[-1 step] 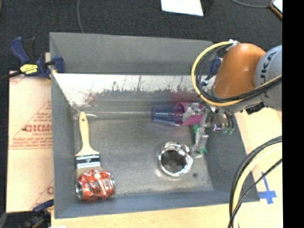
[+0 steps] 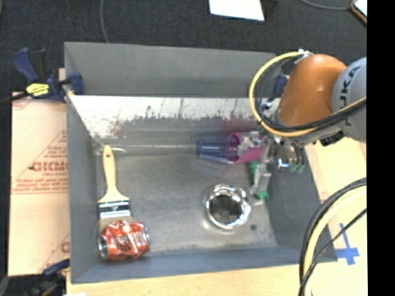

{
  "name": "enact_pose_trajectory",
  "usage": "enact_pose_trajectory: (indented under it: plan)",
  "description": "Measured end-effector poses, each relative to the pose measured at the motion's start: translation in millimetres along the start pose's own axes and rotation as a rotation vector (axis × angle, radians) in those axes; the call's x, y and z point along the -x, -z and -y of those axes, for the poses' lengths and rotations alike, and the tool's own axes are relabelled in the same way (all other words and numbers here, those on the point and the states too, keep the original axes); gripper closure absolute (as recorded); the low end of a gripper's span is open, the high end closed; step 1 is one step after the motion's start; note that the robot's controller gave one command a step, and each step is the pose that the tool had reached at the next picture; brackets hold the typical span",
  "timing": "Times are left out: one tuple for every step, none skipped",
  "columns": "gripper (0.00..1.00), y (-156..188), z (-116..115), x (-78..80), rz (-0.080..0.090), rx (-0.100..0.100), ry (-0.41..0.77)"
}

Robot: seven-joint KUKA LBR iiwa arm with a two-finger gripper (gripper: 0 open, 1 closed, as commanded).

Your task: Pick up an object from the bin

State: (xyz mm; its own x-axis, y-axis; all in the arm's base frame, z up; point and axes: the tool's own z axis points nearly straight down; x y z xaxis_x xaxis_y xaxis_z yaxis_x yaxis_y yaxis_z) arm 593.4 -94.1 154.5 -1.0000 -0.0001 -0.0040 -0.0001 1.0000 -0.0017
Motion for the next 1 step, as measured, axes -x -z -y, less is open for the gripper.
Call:
enact_pose_trajectory:
  plan:
    - [0.00, -84.1, -24.8, -10.6, -0.009, 0.002, 0.118]
